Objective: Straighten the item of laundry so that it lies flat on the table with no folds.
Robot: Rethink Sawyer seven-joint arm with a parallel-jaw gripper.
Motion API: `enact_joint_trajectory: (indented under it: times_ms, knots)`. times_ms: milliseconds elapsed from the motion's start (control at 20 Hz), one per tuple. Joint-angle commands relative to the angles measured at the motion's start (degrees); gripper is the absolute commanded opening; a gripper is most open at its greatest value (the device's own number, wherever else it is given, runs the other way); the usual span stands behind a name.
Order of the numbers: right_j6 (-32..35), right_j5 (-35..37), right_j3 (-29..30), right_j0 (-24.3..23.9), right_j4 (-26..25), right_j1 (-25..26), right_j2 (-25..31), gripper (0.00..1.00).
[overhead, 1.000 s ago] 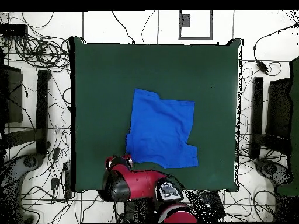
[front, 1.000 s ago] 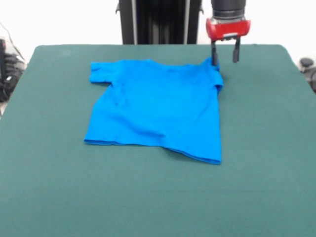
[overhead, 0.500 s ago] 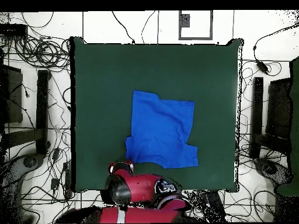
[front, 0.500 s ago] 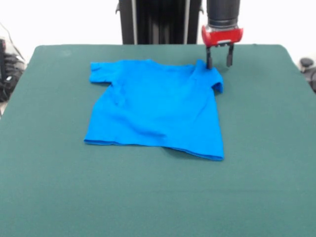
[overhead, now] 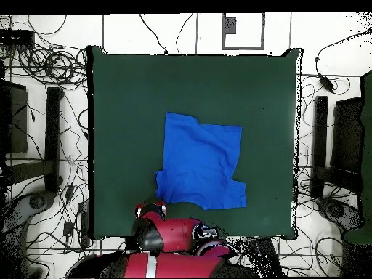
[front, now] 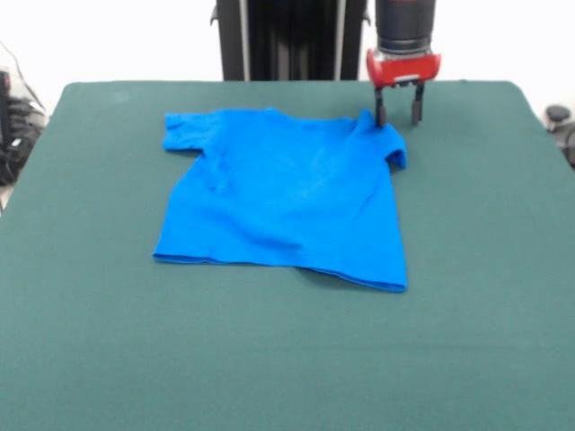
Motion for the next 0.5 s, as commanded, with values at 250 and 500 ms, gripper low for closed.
enact_joint_trajectory:
  times_ms: [250,500]
  knots:
    - [12.1,-4.6,-4.6,0.9,3.0,1.5,0.7,1.0]
    - [12.5,-5.8,-4.3,1.0,3.2,1.4,0.4,0.0]
